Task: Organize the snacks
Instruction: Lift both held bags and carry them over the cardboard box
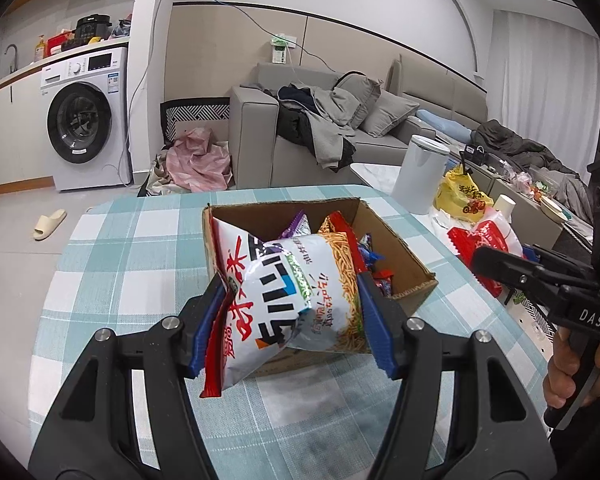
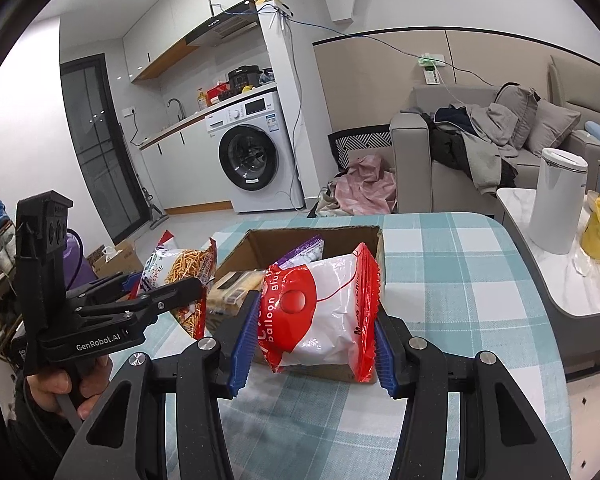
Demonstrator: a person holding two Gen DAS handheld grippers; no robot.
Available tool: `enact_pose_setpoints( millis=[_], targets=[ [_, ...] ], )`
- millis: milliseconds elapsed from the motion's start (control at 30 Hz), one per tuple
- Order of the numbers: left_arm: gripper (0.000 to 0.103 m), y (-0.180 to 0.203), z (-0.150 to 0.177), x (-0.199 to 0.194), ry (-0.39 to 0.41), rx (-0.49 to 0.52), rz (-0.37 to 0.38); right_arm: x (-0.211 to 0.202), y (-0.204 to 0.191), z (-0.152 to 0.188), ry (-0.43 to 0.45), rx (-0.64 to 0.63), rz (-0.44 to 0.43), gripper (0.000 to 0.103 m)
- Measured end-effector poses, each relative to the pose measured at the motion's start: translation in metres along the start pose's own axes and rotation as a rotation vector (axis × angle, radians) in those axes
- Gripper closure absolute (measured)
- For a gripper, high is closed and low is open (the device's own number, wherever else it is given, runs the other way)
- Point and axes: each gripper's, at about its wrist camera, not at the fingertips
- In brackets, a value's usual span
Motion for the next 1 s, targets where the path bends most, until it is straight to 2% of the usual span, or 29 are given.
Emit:
enact_pose_setpoints(
  millis=[533, 1000],
  targets=[
    [0.043, -0.021, -0.031, 0.026, -0.002, -0.014, -0.029, 0.037, 0.008, -0.024, -0.008, 0.044, 0.004, 0.052],
    [0.043, -0.026, -0.046, 0.052, 0.000, -0.010, -0.034, 0.068, 0.012, -0.034, -0.057, 0.079, -0.001, 0.052]
  ],
)
Point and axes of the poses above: each gripper's, at about its wrist camera, not at the fingertips, and x roughly the way its jaws point, y to its right, z to its underside, and after that the axes turned 14 degrees about -y, right-handed
